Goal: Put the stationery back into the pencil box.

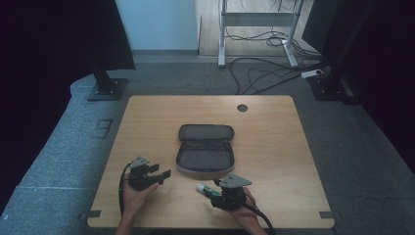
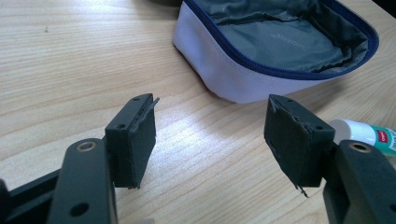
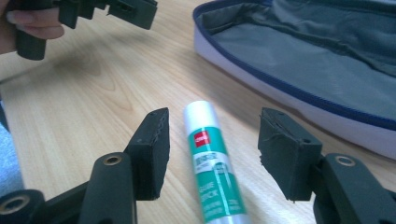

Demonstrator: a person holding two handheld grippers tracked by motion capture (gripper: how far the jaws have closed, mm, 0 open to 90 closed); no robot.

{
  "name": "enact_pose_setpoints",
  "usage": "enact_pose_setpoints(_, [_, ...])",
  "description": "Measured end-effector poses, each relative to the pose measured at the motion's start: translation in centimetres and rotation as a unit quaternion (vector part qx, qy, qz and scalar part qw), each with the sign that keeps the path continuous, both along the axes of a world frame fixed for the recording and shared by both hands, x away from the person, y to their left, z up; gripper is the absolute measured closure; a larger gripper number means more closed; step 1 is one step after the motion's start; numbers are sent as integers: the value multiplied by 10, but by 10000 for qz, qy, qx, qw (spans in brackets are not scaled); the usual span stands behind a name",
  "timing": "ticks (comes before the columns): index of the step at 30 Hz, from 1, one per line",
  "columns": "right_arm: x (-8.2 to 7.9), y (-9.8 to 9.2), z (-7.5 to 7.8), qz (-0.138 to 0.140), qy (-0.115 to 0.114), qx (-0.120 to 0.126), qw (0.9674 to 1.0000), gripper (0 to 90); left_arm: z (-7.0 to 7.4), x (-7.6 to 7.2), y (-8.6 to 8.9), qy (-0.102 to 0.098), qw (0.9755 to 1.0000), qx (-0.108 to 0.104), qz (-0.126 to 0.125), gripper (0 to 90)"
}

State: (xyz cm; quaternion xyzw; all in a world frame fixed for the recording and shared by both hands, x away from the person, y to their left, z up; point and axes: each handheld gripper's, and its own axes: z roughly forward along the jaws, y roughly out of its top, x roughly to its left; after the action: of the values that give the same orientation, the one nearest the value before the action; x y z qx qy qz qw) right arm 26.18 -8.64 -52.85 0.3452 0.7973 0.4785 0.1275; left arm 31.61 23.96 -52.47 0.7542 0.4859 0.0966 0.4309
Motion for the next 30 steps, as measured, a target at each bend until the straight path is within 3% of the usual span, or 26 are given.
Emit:
enact_pose_setpoints(8, [-1, 9, -8, 117, 136, -184, 9997, 440, 0, 0, -1, -1, 10000, 6, -21, 345])
enact_pose_setpoints(12, [2, 10, -13, 151, 198, -316, 9992, 457, 2, -2, 0, -20, 9996, -260, -65, 348])
enact_pose_setpoints(19, [5, 11, -21, 139, 357, -515, 9979, 523, 2, -2, -1, -12, 9998, -205, -82, 348])
enact_pose_setpoints(26, [6, 10, -24, 242, 262, -672, 9971, 635, 1, -2, 0, 28, 9997, -217, -81, 348])
enact_pose_setpoints(30, [7, 9, -24, 288, 269, -686, 9969, 645, 0, -2, -1, 32, 9997, -232, -86, 347])
